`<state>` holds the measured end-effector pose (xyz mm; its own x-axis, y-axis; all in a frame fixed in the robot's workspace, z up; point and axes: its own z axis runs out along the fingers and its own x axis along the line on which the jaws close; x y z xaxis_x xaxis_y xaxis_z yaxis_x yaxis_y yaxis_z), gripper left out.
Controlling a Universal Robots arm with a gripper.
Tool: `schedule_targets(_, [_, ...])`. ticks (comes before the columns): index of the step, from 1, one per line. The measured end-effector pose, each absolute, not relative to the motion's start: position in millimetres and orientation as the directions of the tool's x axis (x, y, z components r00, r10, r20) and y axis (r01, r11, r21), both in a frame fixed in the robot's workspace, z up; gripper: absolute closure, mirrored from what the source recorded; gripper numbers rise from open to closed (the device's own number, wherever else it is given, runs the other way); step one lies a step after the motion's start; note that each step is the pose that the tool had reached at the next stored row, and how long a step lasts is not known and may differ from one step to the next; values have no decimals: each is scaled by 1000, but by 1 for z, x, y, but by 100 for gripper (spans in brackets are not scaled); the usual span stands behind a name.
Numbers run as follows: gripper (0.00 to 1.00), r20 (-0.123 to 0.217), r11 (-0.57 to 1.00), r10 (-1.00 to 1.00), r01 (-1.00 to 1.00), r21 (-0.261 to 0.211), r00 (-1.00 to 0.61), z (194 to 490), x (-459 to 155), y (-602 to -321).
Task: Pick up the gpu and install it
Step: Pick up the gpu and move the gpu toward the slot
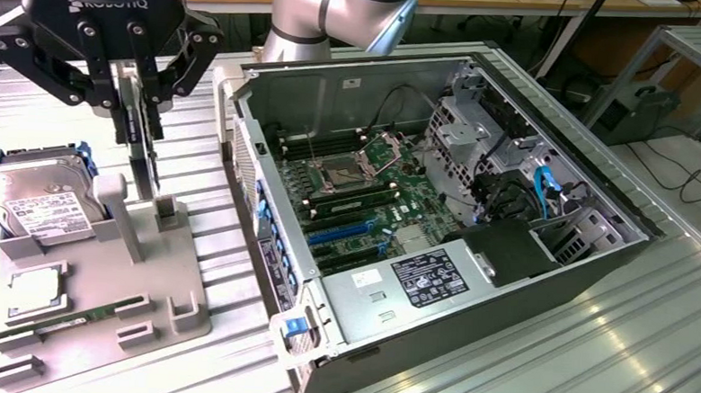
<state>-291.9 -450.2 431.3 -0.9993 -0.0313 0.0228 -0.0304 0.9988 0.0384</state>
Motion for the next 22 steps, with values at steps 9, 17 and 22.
schedule_targets(9, [72,23,999,-31,-30,39,-999,433,-292,-450])
schedule_targets(17, [72,21,999,-31,-30,38,-999,433,-288,-450])
schedule_targets(22, [72,14,999,-31,-31,38,-999,433,-283,-450])
